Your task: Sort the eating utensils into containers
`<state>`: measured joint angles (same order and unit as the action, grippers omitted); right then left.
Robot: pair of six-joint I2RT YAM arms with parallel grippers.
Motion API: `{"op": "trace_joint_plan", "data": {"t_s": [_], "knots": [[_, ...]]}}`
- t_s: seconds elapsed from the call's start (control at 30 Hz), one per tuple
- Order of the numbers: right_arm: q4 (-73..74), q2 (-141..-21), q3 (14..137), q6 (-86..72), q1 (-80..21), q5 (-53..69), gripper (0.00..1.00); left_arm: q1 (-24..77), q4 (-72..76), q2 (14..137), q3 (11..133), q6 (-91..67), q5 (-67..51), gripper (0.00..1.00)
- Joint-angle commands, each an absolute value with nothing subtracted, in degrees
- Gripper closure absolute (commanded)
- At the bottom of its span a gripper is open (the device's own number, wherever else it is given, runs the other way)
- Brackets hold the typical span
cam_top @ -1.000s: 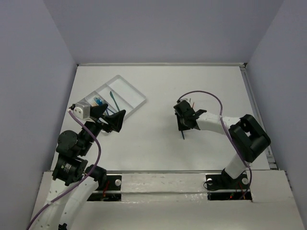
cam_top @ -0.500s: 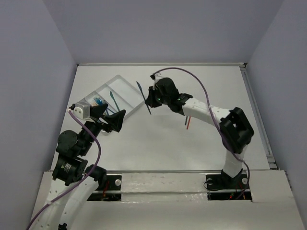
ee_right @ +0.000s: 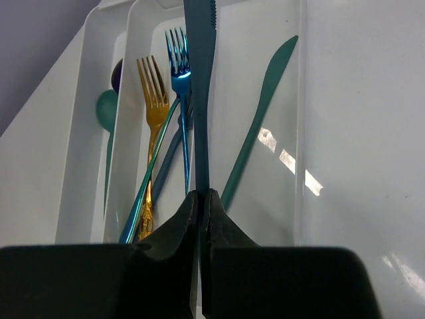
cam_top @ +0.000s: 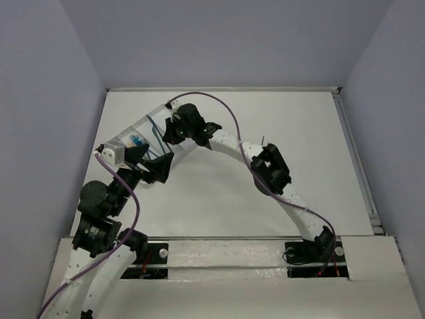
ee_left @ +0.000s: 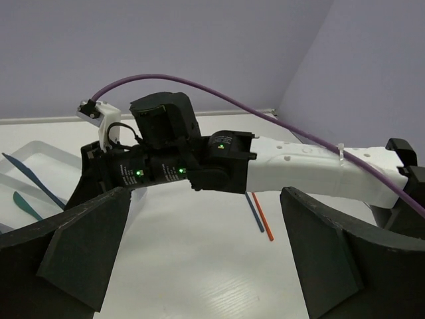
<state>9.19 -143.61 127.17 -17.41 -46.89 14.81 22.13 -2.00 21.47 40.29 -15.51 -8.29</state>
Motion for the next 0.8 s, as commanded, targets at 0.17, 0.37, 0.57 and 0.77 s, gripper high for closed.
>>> {"op": "trace_joint_plan", "data": {"t_s": [0.17, 0.37, 0.57, 0.77], "knots": [[14.4, -150.8, 138.4, -15.0, -47.9, 14.5, 0.98, 22.4, 0.6, 21.6, 42.4, -14.9, -8.4, 0.01], [12.3, -147.0, 134.7, -14.5, -48.5, 13.2, 0.68, 22.4, 0.9, 21.9, 42.4, -14.9, -8.7, 0.01], [9.4, -140.4, 129.6, -14.9, -48.5, 10.5, 0.61, 22.4, 0.9, 21.7, 42.2, -14.9, -8.4, 0.01], [-3.6, -125.1, 106.8, -18.3, -48.5, -1.1, 0.65, 22.4, 0.9, 21.3, 42.0, -15.1, -8.3, 0.01]]}}
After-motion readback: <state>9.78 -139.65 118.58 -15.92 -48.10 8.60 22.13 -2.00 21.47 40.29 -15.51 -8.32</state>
